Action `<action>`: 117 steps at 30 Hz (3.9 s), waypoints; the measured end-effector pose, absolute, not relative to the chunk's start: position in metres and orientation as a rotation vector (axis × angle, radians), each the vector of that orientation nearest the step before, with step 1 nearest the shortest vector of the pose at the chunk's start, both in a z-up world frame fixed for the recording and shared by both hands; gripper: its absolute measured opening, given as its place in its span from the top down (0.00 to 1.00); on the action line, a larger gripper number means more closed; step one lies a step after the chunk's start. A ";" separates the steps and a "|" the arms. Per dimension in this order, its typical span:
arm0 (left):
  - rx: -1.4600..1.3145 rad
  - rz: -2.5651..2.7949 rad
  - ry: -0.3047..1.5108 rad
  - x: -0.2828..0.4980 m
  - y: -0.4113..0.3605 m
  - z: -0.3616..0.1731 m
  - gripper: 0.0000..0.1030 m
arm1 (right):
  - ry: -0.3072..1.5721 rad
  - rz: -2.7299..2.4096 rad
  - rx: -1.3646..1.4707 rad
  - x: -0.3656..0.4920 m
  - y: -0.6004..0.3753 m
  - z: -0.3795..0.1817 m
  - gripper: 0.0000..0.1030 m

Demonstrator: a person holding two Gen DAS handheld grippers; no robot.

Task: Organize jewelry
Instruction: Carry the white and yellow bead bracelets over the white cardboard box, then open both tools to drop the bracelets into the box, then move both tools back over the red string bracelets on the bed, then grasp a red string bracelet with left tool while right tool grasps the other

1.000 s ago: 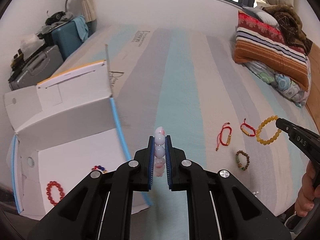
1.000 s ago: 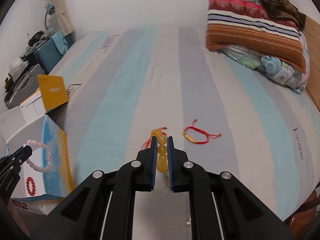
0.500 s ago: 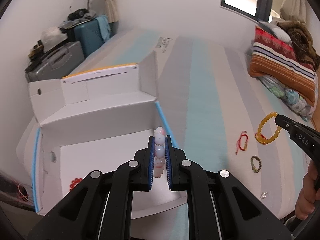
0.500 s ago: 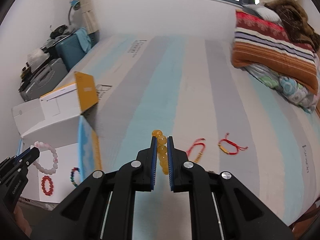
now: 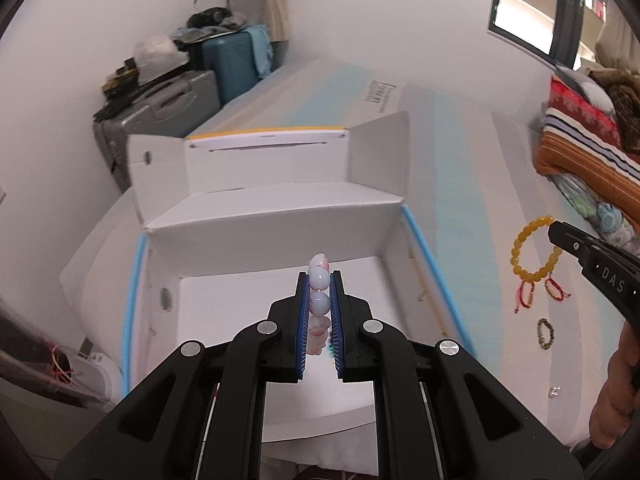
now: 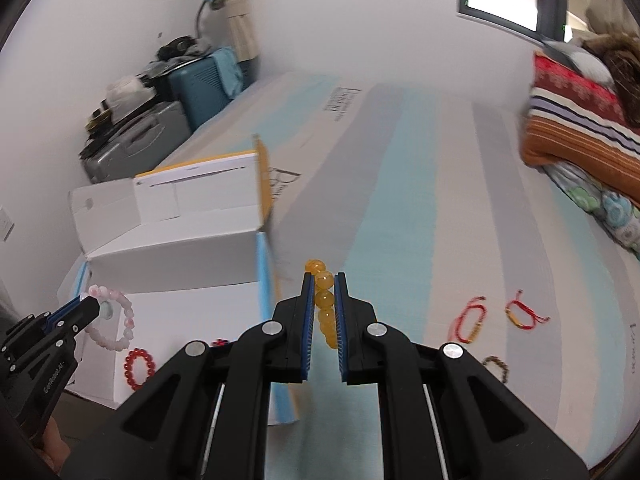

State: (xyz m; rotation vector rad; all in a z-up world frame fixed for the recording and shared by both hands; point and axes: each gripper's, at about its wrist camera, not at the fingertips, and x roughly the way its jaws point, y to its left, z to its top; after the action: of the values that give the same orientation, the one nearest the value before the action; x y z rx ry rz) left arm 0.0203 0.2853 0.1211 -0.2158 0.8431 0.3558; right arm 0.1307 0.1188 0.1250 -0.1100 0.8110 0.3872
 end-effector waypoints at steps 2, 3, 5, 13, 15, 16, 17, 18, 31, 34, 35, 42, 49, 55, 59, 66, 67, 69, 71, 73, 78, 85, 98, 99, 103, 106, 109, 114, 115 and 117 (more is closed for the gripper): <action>-0.226 0.371 0.845 0.016 0.297 0.119 0.91 | 0.811 0.418 -0.118 0.127 0.132 0.123 0.91; -0.232 0.376 0.848 0.013 0.301 0.117 0.91 | 0.812 0.430 -0.127 0.124 0.140 0.120 0.91; -0.242 0.387 0.856 0.009 0.312 0.112 0.91 | 0.815 0.457 -0.140 0.119 0.153 0.116 0.91; -0.288 0.404 0.902 0.003 0.341 0.079 0.91 | 0.873 0.513 -0.204 0.113 0.203 0.074 0.91; -0.297 0.406 0.917 0.003 0.346 0.069 0.91 | 0.894 0.518 -0.217 0.113 0.212 0.060 0.91; -0.306 0.408 0.929 0.003 0.350 0.062 0.91 | 0.902 0.519 -0.223 0.114 0.215 0.055 0.91; -0.311 0.409 0.938 0.004 0.352 0.056 0.91 | 0.920 0.522 -0.230 0.114 0.220 0.046 0.91; -0.317 0.410 0.946 0.004 0.354 0.051 0.91 | 0.931 0.524 -0.236 0.115 0.223 0.041 0.91; -0.336 0.402 1.004 0.011 0.364 0.013 0.91 | 1.041 0.502 -0.291 0.124 0.244 -0.011 0.91; -0.344 0.403 1.012 0.013 0.366 0.008 0.91 | 1.049 0.506 -0.310 0.122 0.247 -0.016 0.90; -0.345 0.405 1.016 0.014 0.365 0.006 0.90 | 1.053 0.508 -0.319 0.121 0.248 -0.017 0.90; -0.343 0.414 1.007 0.013 0.364 0.015 0.85 | 1.015 0.525 -0.301 0.114 0.241 0.001 0.52; -0.309 0.446 0.929 0.007 0.352 0.037 0.24 | 0.917 0.484 -0.286 0.110 0.220 0.037 0.20; -0.297 0.412 0.894 0.013 0.328 0.054 0.06 | 0.885 0.431 -0.230 0.120 0.186 0.060 0.09; -0.280 0.374 0.881 0.019 0.304 0.062 0.06 | 0.875 0.375 -0.149 0.130 0.146 0.072 0.07; -0.240 0.293 0.872 0.039 0.251 0.073 0.06 | 0.864 0.279 -0.102 0.148 0.073 0.086 0.07; -0.234 0.284 0.872 0.041 0.244 0.073 0.06 | 0.861 0.268 -0.099 0.150 0.062 0.087 0.07; -0.217 0.259 0.872 0.048 0.225 0.075 0.06 | 0.848 0.263 -0.094 0.152 0.042 0.089 0.07; -0.200 0.238 0.872 0.055 0.208 0.076 0.06 | 0.842 0.249 -0.107 0.154 0.024 0.090 0.07; -0.188 0.215 0.876 0.061 0.192 0.076 0.06 | 0.839 0.227 -0.107 0.158 0.008 0.089 0.07; -0.162 0.161 0.881 0.078 0.151 0.074 0.06 | 0.859 0.172 -0.109 0.168 -0.030 0.083 0.07; -0.123 0.090 0.906 0.104 0.100 0.060 0.06 | 0.894 0.110 -0.090 0.183 -0.083 0.060 0.07; -0.058 -0.009 0.976 0.166 0.024 0.004 0.06 | 1.014 0.011 0.011 0.234 -0.157 -0.021 0.07; -0.053 -0.016 0.982 0.172 0.018 -0.002 0.06 | 1.023 0.010 0.014 0.238 -0.160 -0.027 0.07; -0.038 -0.041 1.007 0.190 -0.002 -0.023 0.06 | 1.043 0.014 0.034 0.255 -0.170 -0.054 0.07; -0.015 -0.061 1.024 0.207 -0.019 -0.040 0.06 | 1.059 0.022 0.038 0.269 -0.174 -0.069 0.07; -0.012 -0.083 1.035 0.220 -0.030 -0.057 0.06 | 1.075 0.026 0.023 0.283 -0.172 -0.079 0.07; 0.006 -0.096 1.060 0.233 -0.043 -0.071 0.06 | 1.102 0.033 0.012 0.299 -0.169 -0.092 0.08; 0.006 -0.098 1.059 0.234 -0.045 -0.071 0.06 | 1.106 0.037 0.015 0.300 -0.168 -0.093 0.09; 0.005 -0.100 1.065 0.237 -0.047 -0.074 0.06 | 1.113 0.034 0.012 0.302 -0.166 -0.096 0.12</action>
State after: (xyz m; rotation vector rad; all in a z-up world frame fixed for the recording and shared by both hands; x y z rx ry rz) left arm 0.2372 -0.0474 -0.0740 0.0053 1.0653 -0.0995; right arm 0.3023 -0.1657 -0.0962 0.0121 1.1128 0.0344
